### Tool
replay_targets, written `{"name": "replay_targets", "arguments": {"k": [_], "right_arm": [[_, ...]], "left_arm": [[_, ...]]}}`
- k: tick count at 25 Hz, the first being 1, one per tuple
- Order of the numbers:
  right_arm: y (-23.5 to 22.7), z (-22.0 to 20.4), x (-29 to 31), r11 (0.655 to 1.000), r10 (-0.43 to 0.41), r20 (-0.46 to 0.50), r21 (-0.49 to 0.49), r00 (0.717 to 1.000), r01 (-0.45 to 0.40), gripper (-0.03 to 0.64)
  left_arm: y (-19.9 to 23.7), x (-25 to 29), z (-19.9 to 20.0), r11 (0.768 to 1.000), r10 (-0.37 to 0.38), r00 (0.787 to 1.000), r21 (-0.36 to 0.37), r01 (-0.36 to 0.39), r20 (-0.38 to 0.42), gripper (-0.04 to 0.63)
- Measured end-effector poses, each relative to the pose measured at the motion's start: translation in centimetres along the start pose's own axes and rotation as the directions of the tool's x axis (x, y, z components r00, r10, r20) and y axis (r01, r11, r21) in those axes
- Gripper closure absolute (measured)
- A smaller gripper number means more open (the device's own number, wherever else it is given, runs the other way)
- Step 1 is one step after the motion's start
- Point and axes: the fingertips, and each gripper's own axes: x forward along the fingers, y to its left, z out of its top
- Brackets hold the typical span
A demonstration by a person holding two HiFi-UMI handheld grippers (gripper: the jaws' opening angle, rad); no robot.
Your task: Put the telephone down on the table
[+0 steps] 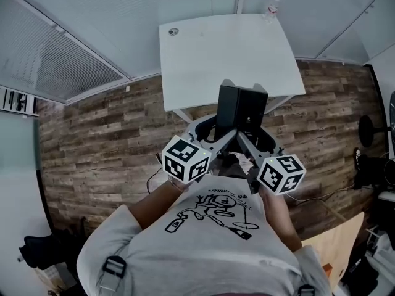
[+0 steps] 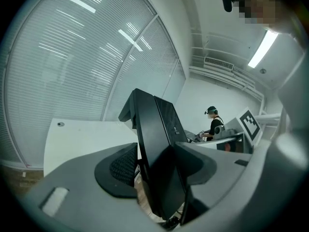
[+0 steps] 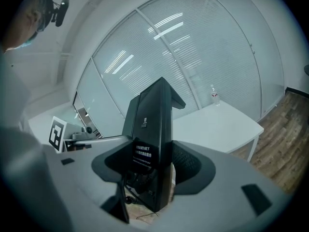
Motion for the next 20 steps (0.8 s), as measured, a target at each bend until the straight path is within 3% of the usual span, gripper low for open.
{"name": "replay_targets", "arguments": {"k": [20], "right_arm": [[-12.5, 7.6, 1.0, 0.999, 0.041, -0.015, 0.018, 0.999, -0.041, 0.379]], "left_arm": [[0.0, 13.7, 4.8, 0.999, 0.046, 0.999, -0.014, -0.047, -0.018, 0.371]]}}
